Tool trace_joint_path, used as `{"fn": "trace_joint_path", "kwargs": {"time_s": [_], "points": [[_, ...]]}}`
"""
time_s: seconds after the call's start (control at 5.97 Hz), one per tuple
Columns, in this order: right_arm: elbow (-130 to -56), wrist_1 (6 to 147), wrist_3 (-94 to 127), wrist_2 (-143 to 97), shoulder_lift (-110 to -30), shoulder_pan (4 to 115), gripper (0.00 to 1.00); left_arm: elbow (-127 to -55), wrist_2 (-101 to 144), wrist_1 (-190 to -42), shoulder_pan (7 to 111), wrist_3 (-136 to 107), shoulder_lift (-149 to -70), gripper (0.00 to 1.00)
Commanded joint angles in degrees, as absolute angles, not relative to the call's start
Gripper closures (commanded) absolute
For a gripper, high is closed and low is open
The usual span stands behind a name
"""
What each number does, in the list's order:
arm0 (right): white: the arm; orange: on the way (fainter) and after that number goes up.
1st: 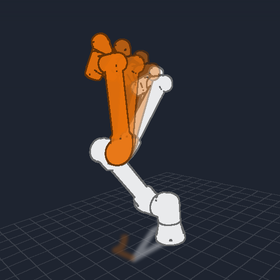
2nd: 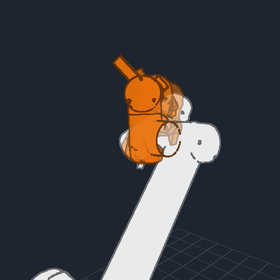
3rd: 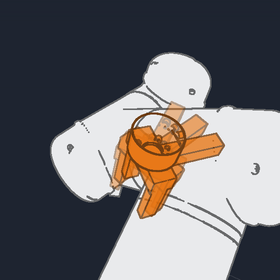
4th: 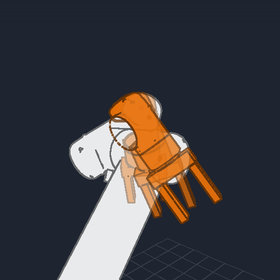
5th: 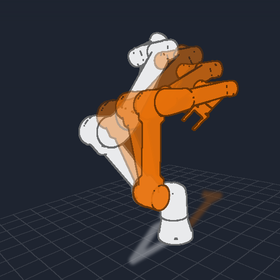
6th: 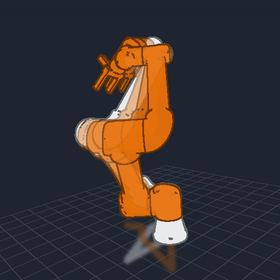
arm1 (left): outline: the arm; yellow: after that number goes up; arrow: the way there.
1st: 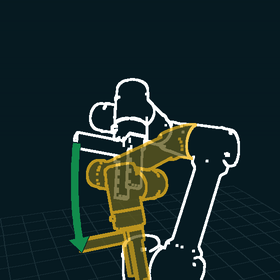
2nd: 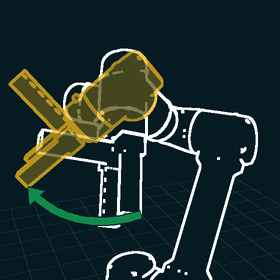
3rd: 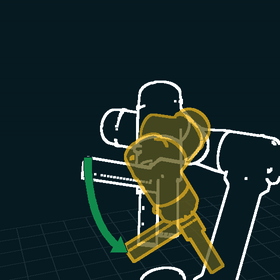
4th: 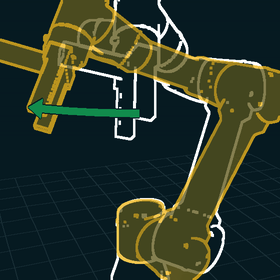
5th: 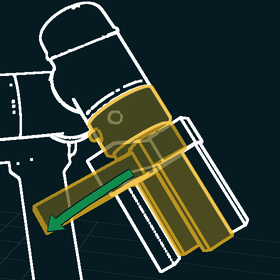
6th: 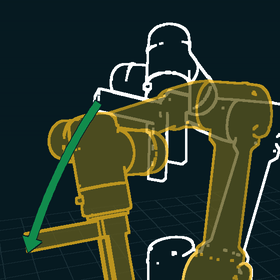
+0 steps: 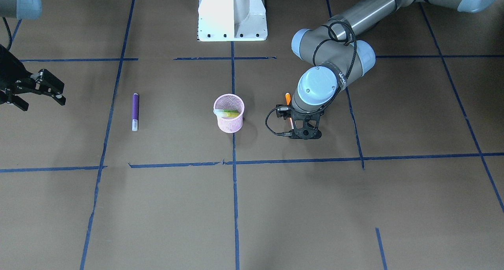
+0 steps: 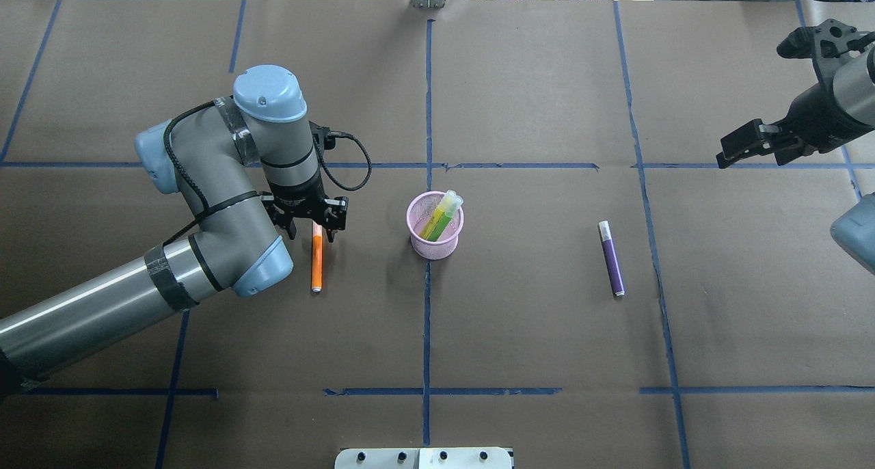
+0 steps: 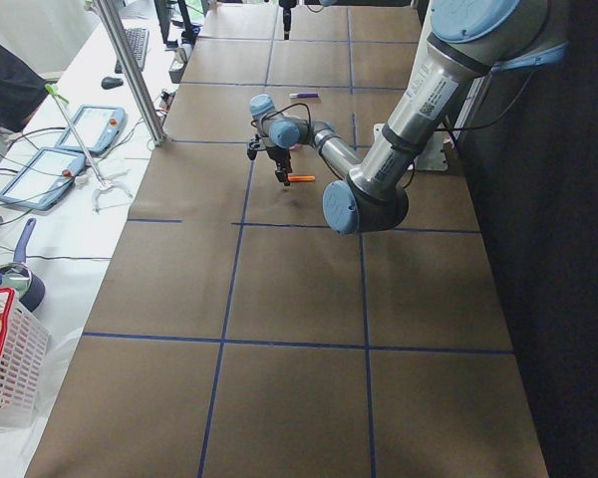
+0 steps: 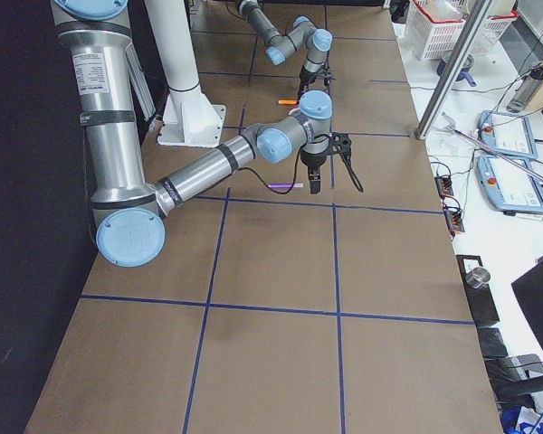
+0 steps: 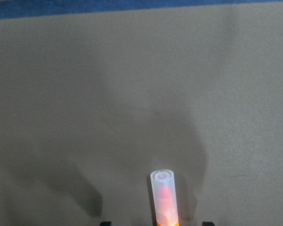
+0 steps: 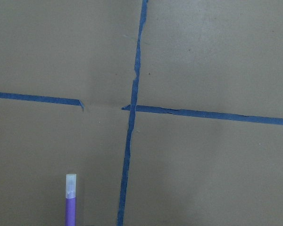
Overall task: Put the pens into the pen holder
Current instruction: 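Grasp the orange marker with the left gripper while the right gripper withdraws, then lift the orange marker with the left gripper and move it over the cup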
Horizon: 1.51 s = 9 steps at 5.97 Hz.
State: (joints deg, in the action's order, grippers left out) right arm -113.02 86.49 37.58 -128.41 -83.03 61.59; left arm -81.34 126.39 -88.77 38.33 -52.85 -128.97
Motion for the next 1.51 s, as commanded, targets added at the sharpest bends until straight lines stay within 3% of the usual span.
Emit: {"fn": "trace_joint_path", "kwargs": {"time_s": [0.0,0.17,0.67,1.0,1.17,1.34], "points": [[-112.85,86.4,37.53,-128.5,-83.23,61.61,0.0,-80.68,126.39,-89.47,38.32,-52.91,-129.2,0.35],[-112.85,86.4,37.53,-128.41,-83.23,61.61,0.0,-80.68,126.39,-89.47,38.15,-52.91,-129.2,0.41],[-112.76,86.4,37.62,-128.41,-83.23,61.61,0.0,-80.68,126.39,-89.56,37.97,-52.65,-129.2,0.86],[-112.59,86.31,37.62,-128.76,-83.23,61.61,0.0,-80.77,126.39,-90.78,37.88,-52.21,-129.11,1.0],[-112.59,86.22,37.62,-128.85,-83.23,61.61,0.0,-81.29,126.56,-93.05,38.32,-52.56,-129.02,1.0],[-112.94,86.22,37.62,-128.93,-83.23,61.61,0.0,-87.56,126.3,-93.25,38.58,-52.65,-128.68,1.0]]}}
